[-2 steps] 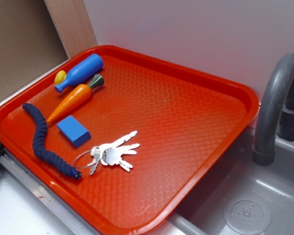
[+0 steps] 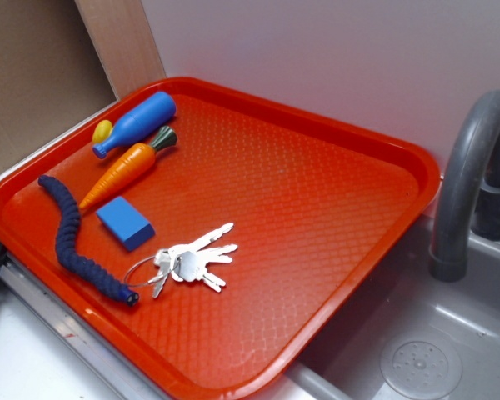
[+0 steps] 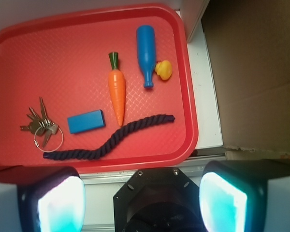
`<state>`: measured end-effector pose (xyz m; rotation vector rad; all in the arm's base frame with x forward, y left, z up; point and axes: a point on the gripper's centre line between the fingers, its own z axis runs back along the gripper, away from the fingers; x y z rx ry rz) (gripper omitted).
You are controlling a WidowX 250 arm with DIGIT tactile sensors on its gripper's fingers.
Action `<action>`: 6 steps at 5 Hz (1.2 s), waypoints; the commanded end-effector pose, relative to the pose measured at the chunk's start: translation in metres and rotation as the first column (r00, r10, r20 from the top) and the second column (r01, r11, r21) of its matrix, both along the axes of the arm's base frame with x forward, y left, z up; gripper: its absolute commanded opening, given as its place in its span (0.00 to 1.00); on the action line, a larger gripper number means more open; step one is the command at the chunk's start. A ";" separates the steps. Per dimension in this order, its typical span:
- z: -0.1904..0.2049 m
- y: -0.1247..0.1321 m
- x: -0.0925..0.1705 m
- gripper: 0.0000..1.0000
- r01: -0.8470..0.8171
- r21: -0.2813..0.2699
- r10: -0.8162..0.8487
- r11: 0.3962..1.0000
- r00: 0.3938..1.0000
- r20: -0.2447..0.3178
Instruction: Grab the yellow duck.
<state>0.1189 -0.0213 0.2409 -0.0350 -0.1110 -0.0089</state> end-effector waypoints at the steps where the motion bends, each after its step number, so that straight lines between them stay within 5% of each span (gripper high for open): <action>1: -0.029 -0.003 0.096 1.00 0.193 0.075 -0.194 0.978 0.981 0.002; 2: -0.055 0.009 0.109 1.00 0.428 0.109 -0.430 0.897 0.903 -0.005; 3: -0.074 0.020 0.109 1.00 0.638 0.050 -0.639 0.769 0.768 0.039; 6: -0.074 0.020 0.109 1.00 0.638 0.050 -0.639 0.769 0.768 0.039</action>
